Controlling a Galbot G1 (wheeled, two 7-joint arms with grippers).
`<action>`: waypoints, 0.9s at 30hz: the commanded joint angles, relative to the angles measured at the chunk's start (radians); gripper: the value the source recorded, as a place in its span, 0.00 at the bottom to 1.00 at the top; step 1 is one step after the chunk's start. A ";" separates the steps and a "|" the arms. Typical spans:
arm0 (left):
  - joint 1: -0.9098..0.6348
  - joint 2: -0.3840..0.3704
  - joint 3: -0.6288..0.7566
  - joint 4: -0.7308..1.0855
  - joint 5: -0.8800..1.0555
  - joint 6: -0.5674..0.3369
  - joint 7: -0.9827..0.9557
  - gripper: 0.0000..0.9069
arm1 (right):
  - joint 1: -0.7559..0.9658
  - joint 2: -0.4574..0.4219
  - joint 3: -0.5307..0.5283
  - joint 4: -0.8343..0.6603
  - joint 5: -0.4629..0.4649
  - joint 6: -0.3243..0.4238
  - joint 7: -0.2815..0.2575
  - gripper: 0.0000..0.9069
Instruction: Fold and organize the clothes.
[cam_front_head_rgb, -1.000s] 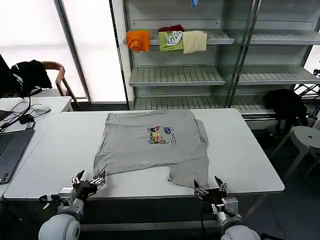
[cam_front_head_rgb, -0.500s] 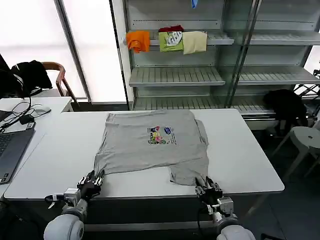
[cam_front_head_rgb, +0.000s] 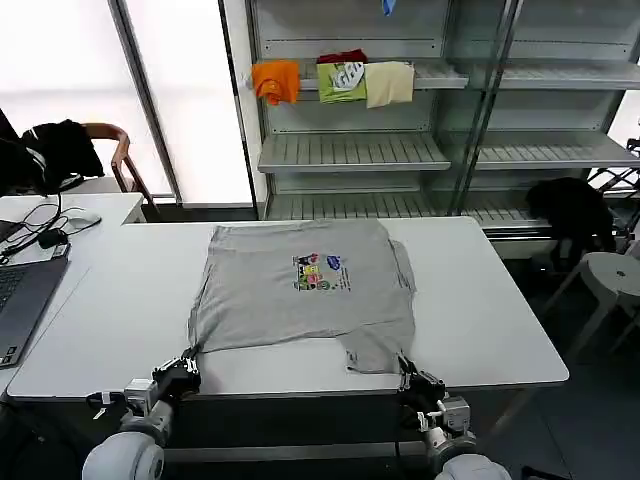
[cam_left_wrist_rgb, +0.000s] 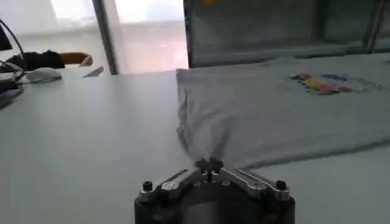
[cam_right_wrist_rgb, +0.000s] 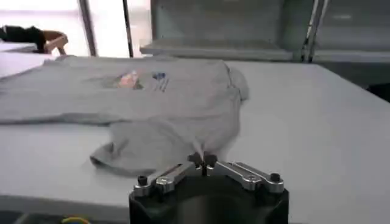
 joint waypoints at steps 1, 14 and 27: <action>-0.055 0.003 -0.024 -0.080 -0.109 0.002 0.028 0.01 | 0.074 0.017 -0.001 0.021 0.010 0.024 0.006 0.00; -0.324 -0.003 -0.008 0.114 -0.231 0.057 0.014 0.01 | 0.506 0.038 -0.011 -0.263 0.085 -0.027 0.024 0.00; -0.468 -0.028 0.027 0.326 -0.194 0.062 0.006 0.01 | 0.742 0.110 -0.009 -0.633 0.064 0.001 -0.005 0.00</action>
